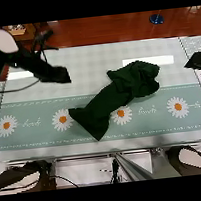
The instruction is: Fold the shirts.
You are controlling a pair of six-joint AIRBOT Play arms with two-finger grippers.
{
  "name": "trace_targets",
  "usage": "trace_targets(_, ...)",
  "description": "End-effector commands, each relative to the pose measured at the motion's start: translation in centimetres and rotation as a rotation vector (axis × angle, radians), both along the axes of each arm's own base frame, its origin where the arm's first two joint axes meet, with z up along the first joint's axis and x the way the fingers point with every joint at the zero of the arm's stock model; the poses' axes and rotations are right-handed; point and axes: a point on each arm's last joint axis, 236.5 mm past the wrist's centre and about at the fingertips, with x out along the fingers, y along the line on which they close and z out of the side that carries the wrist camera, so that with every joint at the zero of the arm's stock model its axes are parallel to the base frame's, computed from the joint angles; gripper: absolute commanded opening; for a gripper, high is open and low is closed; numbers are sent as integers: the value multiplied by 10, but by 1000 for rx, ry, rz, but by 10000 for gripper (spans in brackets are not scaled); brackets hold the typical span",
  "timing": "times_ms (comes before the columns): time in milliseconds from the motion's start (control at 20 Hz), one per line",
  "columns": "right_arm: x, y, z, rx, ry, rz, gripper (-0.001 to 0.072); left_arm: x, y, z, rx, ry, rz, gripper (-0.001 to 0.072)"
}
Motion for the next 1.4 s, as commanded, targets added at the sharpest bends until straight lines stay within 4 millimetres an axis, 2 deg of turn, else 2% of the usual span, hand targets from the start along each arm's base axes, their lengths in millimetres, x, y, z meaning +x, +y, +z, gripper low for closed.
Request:
trace_targets(0,14,15,-36,137,25,45,531,-63,7,-47,-73,171,18,609)
trace_targets(100,19,23,-51,187,40,68,531,-93,2,-69,-112,233,35,610)
trace_targets(250,24,30,-68,244,62,82,531,-132,-6,-89,-168,348,53,610)
trace_targets(400,27,34,-80,282,81,78,531,-150,-5,-94,-173,379,56,610)
trace_targets(500,29,37,-86,297,88,82,531,-159,-2,-94,-170,375,55,610)
trace_targets(650,36,45,-90,342,74,83,531,-163,-4,-112,-183,377,113,610)
trace_targets(750,41,51,-90,379,58,88,531,-160,-14,-120,-236,380,180,610)
trace_targets(900,45,50,-92,380,47,78,531,-148,-19,-130,-268,362,252,610)
trace_targets(1000,46,49,-92,375,42,77,531,-155,-25,-136,-260,392,233,610)
trace_targets(1200,48,48,-93,369,35,72,531,-181,-51,-152,-216,438,129,610)
trace_targets(1350,48,48,-93,369,35,72,531,-186,-70,-163,-219,449,124,610)
